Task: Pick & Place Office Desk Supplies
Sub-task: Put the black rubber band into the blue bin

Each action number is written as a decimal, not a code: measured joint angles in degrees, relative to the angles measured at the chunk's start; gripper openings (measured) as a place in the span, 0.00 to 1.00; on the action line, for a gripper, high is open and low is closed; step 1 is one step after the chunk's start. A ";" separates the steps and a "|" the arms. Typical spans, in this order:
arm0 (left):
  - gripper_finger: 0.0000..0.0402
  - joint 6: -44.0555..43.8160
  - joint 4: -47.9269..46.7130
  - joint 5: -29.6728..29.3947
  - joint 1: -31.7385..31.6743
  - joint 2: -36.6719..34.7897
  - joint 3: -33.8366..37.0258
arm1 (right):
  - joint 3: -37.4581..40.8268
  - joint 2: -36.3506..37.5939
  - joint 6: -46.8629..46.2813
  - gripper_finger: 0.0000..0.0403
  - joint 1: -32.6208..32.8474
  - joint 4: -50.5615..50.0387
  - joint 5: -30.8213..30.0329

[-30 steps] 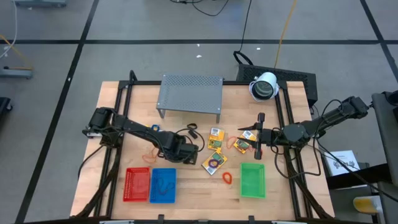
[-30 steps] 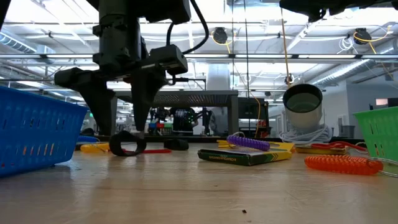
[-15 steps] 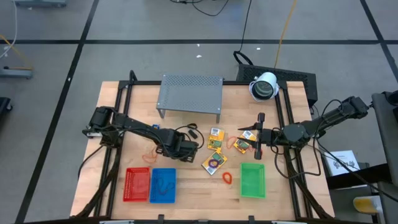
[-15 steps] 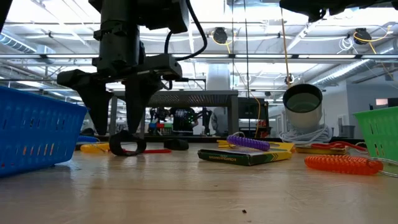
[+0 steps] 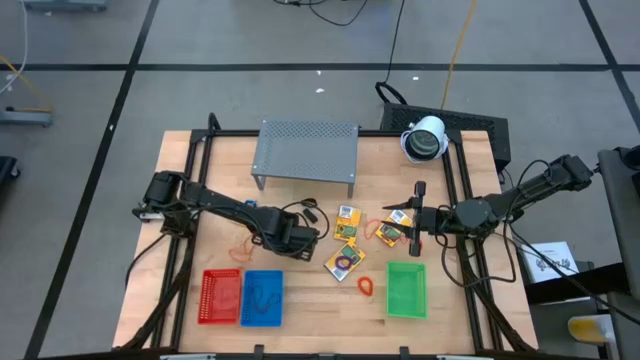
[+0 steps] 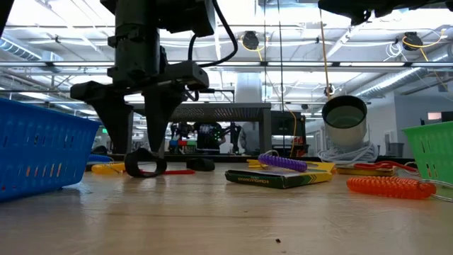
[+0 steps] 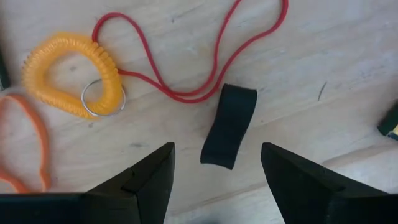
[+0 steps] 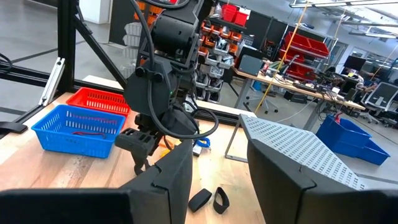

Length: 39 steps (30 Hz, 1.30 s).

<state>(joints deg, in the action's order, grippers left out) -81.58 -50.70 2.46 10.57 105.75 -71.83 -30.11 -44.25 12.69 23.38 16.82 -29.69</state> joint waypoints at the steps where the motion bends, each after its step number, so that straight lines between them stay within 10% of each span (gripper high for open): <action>1: 0.61 0.00 0.04 0.22 0.05 0.00 0.00 | 0.00 0.00 0.02 0.36 0.00 0.00 0.00; 14: 0.58 -2.18 8.26 2.41 0.07 -0.06 4.36 | 0.00 0.00 0.00 0.36 0.00 0.02 -0.02; 23: 0.04 -1.43 9.65 2.48 0.07 -0.04 4.55 | 0.00 0.00 0.02 0.35 0.00 0.20 -0.02; 39: 0.01 2.40 11.13 -0.08 2.92 -10.71 1.44 | 0.00 -0.02 -1.18 0.34 0.00 -1.38 -0.22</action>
<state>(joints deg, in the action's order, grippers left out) -79.18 -39.57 2.38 13.49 95.04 -70.39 -30.11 -44.27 11.51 23.37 15.44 -29.91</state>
